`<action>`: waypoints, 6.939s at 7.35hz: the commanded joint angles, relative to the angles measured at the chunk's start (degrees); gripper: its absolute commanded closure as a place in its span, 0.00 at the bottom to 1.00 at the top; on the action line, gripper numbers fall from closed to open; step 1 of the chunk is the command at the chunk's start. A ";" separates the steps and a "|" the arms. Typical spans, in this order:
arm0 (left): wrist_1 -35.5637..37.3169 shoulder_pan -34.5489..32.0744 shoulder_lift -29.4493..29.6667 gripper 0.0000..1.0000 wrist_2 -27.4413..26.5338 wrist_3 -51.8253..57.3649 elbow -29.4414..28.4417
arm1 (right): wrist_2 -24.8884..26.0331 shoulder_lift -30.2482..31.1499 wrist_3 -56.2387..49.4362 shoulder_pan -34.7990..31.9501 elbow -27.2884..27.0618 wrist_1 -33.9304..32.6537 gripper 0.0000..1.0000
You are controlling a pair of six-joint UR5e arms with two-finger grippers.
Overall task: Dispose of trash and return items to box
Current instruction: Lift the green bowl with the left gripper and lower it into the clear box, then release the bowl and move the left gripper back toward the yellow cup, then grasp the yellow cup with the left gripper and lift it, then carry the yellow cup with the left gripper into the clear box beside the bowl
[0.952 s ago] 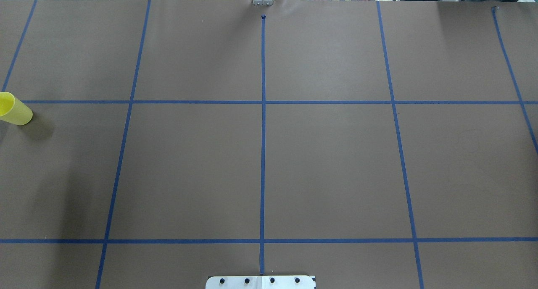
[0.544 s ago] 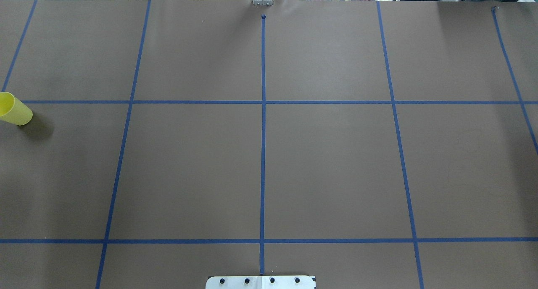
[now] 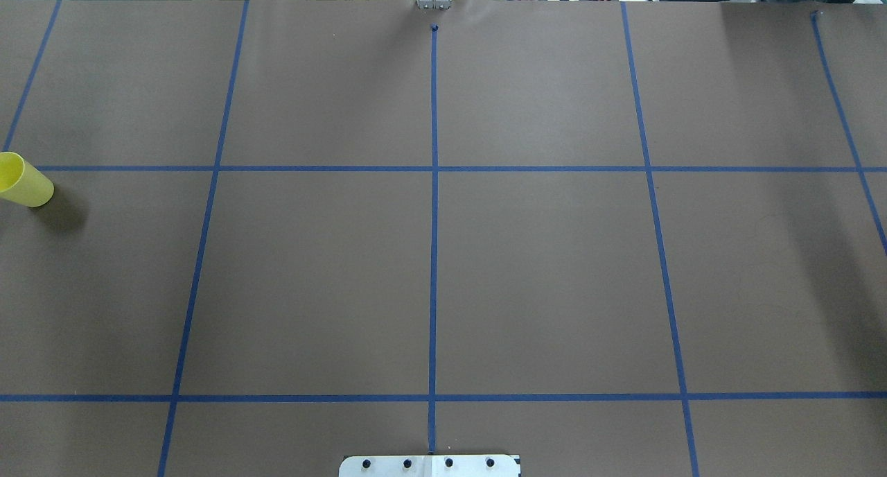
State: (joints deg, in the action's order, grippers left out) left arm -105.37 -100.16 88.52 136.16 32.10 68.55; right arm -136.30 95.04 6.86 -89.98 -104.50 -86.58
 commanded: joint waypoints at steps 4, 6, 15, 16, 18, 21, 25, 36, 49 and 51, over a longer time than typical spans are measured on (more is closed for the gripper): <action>-7.38 -0.30 2.28 0.80 -3.62 1.47 -13.62 | 0.07 -0.12 9.32 5.69 -4.75 0.01 0.00; -7.13 -0.30 2.45 0.02 -3.36 -1.32 -11.18 | 0.16 -0.12 9.40 6.22 -4.84 0.01 0.00; 2.80 19.47 6.64 0.03 -1.59 -45.12 18.76 | 0.16 0.15 10.99 8.86 -7.56 0.10 0.00; 1.50 19.57 10.41 0.05 -1.60 -45.37 13.33 | 0.16 0.23 10.90 8.95 -7.56 0.10 0.00; -0.10 20.26 11.68 0.05 -1.51 -47.38 10.63 | -0.02 0.41 10.90 9.04 -7.56 0.80 0.00; -7.64 25.80 11.15 0.05 -4.58 -51.62 6.70 | -0.02 0.67 10.90 9.21 -7.56 0.80 0.00; -11.60 25.98 10.10 0.08 -4.59 -51.53 3.97 | -0.02 0.76 10.99 9.21 -7.56 0.80 0.00; -6.52 18.98 -0.58 1.00 12.72 -47.81 20.11 | -0.11 0.76 11.16 9.48 -7.56 0.80 0.00; -3.91 7.68 -4.67 1.00 4.20 -22.75 5.31 | -0.37 1.20 11.25 10.35 -7.56 0.80 0.00; -8.97 9.63 -4.49 1.00 4.20 -28.31 2.99 | -0.46 1.20 11.25 10.35 -7.56 0.80 0.00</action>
State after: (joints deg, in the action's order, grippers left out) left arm -111.54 -91.97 83.98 140.39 7.16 72.77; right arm -136.70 96.20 18.11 -79.63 -112.06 -85.78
